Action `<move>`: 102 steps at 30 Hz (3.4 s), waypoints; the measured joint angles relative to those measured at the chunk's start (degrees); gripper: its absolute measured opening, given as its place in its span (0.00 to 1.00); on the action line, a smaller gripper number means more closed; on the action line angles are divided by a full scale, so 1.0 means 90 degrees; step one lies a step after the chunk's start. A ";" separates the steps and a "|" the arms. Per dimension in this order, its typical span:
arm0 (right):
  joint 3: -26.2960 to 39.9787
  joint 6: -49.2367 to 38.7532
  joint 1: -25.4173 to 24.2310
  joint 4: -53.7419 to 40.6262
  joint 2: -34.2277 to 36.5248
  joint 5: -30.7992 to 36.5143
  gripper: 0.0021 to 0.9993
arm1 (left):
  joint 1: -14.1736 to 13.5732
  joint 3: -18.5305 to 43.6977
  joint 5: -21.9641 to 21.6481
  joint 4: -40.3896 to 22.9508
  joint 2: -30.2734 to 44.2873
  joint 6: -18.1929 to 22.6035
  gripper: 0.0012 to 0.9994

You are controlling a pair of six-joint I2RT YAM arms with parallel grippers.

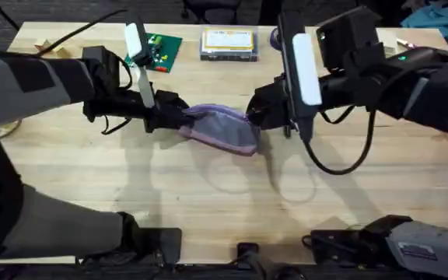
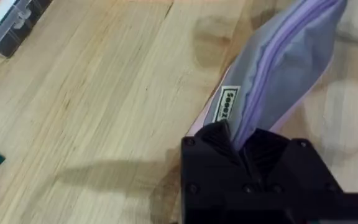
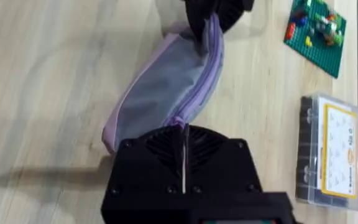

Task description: Unzip the bag, pick up the pens from the table one at a time and place them inside, then zip the bag closed.

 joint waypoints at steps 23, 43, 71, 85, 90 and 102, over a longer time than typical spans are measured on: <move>0.0000 0.1904 -0.0512 0.1044 0.0226 0.0591 0.03 | 0.0028 0.0034 0.0215 -0.0241 0.0000 0.0000 0.04; 0.0000 0.3317 0.0037 0.1987 0.0610 0.1011 0.03 | 0.0058 0.0034 0.0242 -0.0431 0.0000 0.0001 0.04; 0.0410 0.7730 -0.1367 0.1118 0.0571 -0.0730 0.03 | -0.0007 0.0034 0.0401 -0.0569 0.0000 0.0002 0.04; 0.0678 0.8454 -0.1455 0.0274 0.0462 -0.1136 1.00 | -0.0007 0.0034 0.0401 -0.0571 0.0000 0.0002 0.04; 0.0682 0.8623 -0.1445 0.0056 0.0450 -0.1094 1.00 | -0.0007 0.0034 0.0401 -0.0571 0.0000 0.0002 0.04; 0.1812 0.8468 0.0003 -0.0990 0.0440 0.1977 1.00 | -0.0007 0.0034 0.0401 -0.0571 0.0000 0.0002 0.04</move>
